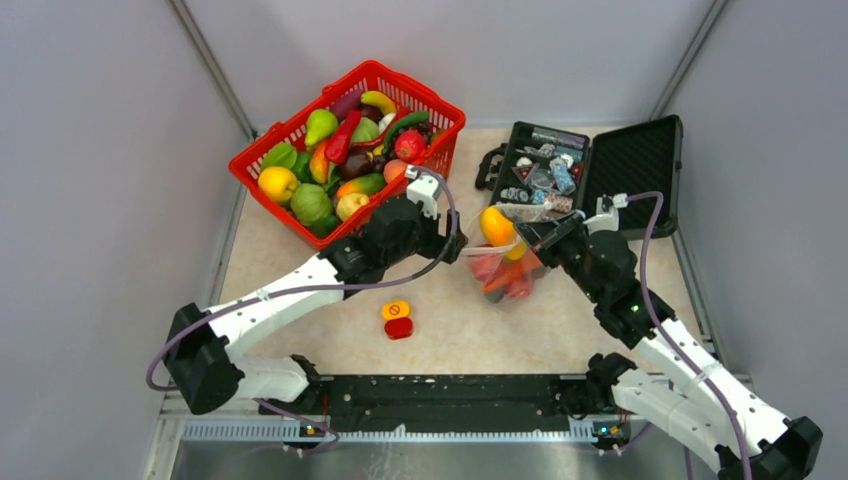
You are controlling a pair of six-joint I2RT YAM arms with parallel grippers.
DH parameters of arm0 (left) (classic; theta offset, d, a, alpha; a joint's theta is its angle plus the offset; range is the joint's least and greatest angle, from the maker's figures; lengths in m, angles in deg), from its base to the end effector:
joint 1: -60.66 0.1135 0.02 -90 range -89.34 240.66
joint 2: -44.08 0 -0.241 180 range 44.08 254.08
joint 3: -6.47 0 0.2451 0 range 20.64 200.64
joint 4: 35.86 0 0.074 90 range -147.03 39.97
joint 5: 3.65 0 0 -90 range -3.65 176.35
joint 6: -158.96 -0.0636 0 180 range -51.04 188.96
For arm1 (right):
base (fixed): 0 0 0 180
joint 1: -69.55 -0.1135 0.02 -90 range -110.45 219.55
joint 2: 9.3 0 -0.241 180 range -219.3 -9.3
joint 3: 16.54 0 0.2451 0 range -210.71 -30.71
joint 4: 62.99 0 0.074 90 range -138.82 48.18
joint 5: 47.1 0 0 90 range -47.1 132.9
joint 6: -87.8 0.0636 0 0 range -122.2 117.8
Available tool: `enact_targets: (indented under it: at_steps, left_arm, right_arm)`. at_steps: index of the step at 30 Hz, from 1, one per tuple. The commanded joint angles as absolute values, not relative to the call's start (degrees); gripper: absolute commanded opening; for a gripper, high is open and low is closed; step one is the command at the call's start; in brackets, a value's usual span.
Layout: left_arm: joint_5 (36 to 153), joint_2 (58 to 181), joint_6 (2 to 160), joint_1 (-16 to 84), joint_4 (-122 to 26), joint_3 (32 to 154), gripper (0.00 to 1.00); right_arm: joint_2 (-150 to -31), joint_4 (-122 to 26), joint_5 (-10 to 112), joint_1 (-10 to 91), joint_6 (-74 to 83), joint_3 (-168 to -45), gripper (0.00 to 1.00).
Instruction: Place the food in the zip-top bag and seal the zipper
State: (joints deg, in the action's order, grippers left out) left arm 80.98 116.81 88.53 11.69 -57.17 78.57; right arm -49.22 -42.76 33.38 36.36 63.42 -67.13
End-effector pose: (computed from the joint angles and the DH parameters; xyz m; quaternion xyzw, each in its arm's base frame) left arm 0.2152 -0.2382 0.2896 0.1847 0.8074 -0.2827 0.4838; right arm 0.1822 0.1066 0.2908 0.2639 0.7157 0.4474 0.4668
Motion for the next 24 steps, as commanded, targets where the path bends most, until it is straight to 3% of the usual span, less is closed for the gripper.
enact_targets:
  at_steps: [1, 15, 21, 24]
  left_arm:
    - [84.4, 117.9, 92.7, 13.5, -57.5, 79.8, 0.82]
    - [110.9, 122.6, 89.3, 17.7, -60.2, 84.3, 0.56]
    - [112.8, 125.2, 87.7, 18.8, -65.0, 87.1, 0.30]
    - [112.5, 125.2, 87.2, 18.8, -65.7, 87.8, 0.09]
  right_arm:
    - [-49.1, -46.0, 34.2, 36.9, 62.7, -68.1, 0.01]
    - [-51.3, -46.6, 36.5, 36.9, 61.4, -68.4, 0.01]
    - [-51.1, -45.4, 36.0, 37.0, 60.4, -69.3, 0.01]
    - [-50.7, -45.1, 35.5, 37.0, 60.2, -69.3, 0.01]
